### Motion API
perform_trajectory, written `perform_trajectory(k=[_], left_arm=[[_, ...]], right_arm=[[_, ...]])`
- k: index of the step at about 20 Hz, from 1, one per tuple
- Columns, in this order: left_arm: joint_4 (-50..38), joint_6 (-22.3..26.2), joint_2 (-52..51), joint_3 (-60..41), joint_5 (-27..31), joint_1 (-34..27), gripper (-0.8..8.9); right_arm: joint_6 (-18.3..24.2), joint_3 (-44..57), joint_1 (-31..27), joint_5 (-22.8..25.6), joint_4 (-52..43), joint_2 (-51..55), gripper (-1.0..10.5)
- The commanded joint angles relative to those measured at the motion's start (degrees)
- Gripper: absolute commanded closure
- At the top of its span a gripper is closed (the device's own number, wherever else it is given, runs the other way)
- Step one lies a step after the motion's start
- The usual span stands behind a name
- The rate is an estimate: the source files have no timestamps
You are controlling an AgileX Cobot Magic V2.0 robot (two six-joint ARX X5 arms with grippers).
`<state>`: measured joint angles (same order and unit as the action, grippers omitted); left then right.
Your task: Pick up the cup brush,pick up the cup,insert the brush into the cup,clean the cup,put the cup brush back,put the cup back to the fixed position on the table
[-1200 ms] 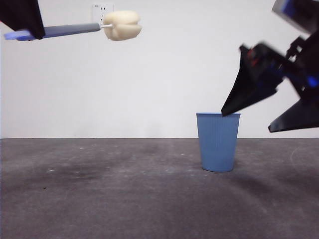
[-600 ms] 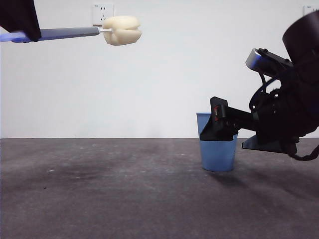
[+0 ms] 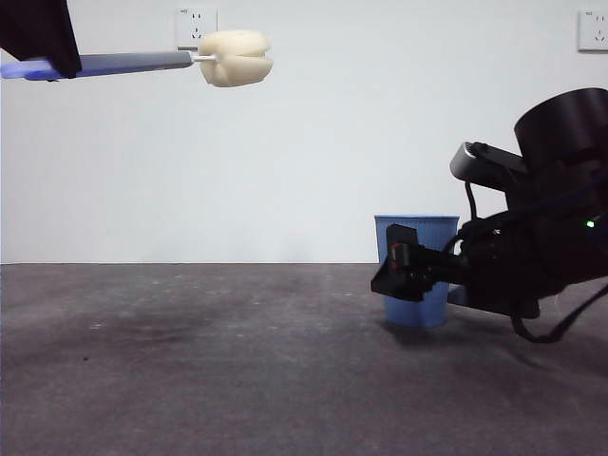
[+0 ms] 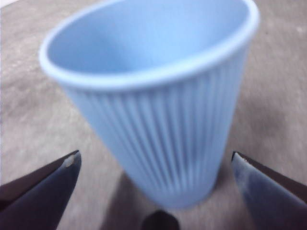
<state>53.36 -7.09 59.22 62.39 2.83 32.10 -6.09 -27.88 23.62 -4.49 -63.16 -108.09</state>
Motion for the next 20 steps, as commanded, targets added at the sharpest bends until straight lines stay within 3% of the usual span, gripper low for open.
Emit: perform_trajectory(k=[1,7,16,20], left_arm=[[-0.15,-0.37,-0.09,0.02,-0.11,0.22,8.22],[-0.15,-0.37,-0.09,0.02,-0.09,0.92,8.22],[0.00,0.26,-0.07,0.02,-0.07,0.92,8.22],[1.88,4.42,-0.07,0.02,0.07,0.90,8.22]], right_arm=[[0.61,-1.84,-0.35,0.20,-0.98,-1.03,3.5],[0.57,-4.50,-0.98,0.44,-0.87,-2.99,4.6],[0.72,-4.50,-1.22,0.33,-0.94,-2.99,9.7],[1.55,-4.50,-0.55,-0.04,5.90,2.10,9.6]])
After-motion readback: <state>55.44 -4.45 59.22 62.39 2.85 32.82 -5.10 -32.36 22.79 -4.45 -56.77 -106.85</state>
